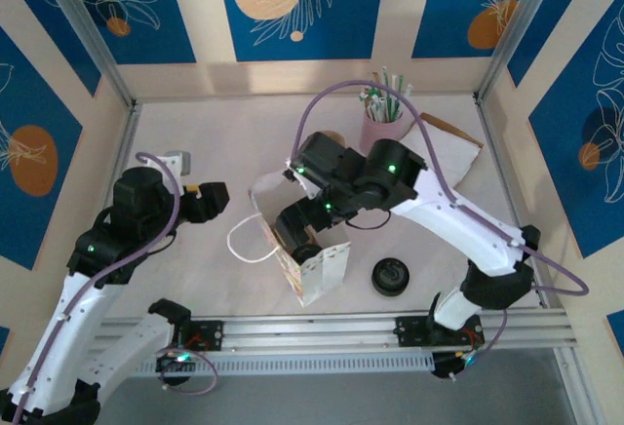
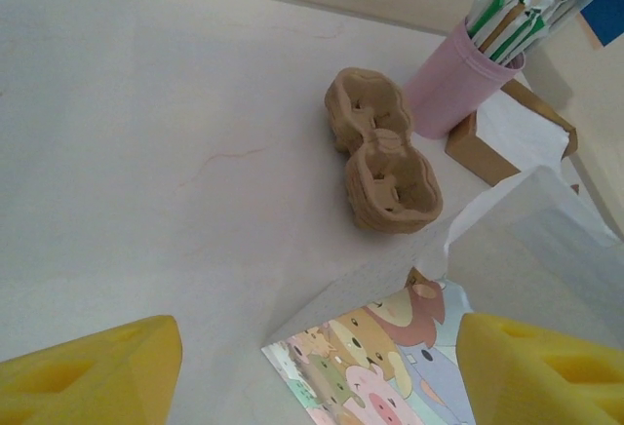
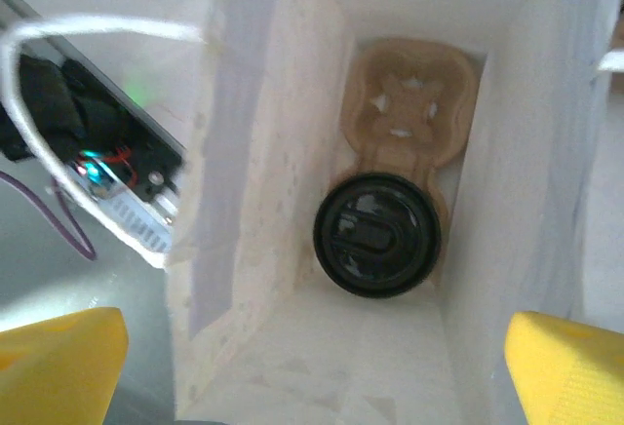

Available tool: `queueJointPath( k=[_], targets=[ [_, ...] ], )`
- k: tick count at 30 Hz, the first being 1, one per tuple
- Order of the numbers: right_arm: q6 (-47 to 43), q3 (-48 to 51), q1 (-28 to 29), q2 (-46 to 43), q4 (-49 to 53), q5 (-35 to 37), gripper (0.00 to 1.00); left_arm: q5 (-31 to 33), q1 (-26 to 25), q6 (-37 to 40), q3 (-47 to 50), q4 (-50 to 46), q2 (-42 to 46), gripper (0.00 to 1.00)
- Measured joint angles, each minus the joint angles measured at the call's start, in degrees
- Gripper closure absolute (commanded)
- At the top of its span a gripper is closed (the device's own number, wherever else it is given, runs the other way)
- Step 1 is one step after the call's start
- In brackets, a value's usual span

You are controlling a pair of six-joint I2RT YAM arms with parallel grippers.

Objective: Pack the takeout coffee

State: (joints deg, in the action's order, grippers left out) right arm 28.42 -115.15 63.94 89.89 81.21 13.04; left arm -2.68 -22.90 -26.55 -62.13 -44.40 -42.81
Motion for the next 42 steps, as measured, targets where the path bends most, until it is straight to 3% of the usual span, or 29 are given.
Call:
queueJointPath(
  k=[4, 8, 12, 16, 32, 42],
  targets=[
    [0.35, 0.90, -0.17, -5.31, -4.22, 0.92, 0.01, -0.04, 0.02, 0.42, -2.10, 0.00, -0.63, 0.18],
    [0.81, 4.87, -3.10, -13.07, -9.49, 1.38, 0.07, -0.28, 0.00, 1.68, -5.77, 0.13, -3.15, 0.12],
    [1.92, 9.40, -11.85, -19.67, -13.20, 0.92, 0.11, -1.20, 0.00, 3.21, -9.53, 0.87, -6.91, 0.00],
    [2.34, 12.68, -20.55, -21.35, -14.95, -0.90, 0.14, -2.58, 0.00, 4.26, -13.31, 2.14, -12.02, 0.00],
    [1.84, 16.28, -46.49, -12.68, -21.79, -7.50, 0.35, -6.91, 0.28, 7.63, -26.14, 6.12, -33.57, 0.00],
    [1.92, 16.15, -53.75, -0.37, -27.12, -7.17, 0.36, -11.10, 3.72, 7.41, -29.42, 9.35, -43.85, 0.00]
  ],
)
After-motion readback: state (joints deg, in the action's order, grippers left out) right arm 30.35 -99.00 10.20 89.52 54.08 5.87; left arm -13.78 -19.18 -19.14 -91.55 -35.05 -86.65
